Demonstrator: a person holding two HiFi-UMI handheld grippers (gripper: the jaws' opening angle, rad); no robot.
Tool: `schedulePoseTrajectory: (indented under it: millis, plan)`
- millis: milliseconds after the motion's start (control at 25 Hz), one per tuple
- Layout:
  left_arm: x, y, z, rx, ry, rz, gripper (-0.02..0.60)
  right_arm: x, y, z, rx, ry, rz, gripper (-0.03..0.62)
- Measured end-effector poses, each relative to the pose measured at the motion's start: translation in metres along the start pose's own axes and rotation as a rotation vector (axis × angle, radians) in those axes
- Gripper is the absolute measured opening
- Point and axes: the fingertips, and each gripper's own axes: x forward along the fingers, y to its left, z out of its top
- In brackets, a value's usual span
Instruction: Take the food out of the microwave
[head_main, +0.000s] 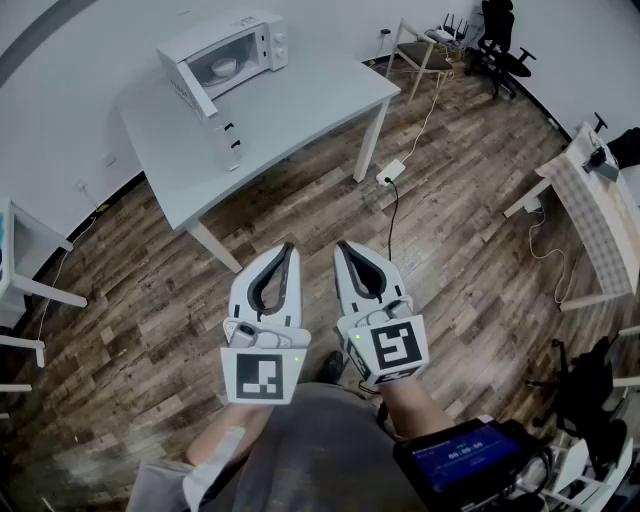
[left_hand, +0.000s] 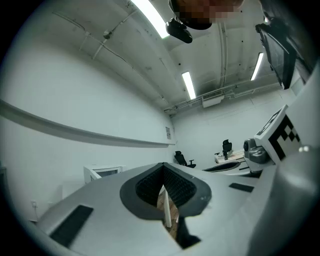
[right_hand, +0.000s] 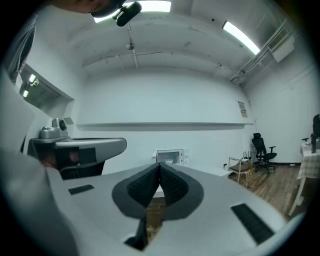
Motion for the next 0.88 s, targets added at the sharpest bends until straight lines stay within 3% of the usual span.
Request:
schedulePoseTrajectory:
  millis: [440, 880]
  plan:
    - [0.026, -0.010, -0.010, -0.011, 0.000, -0.031, 0.006, 0.007, -0.024, -0.005, 0.025, -0.007, -0.020, 0.006]
    - [0.060, -0.038, -0.027, -0.004, 0.034, -0.039, 0.006, 0.012, -0.068, -0.017, 0.050, 0.014, 0.019, 0.009]
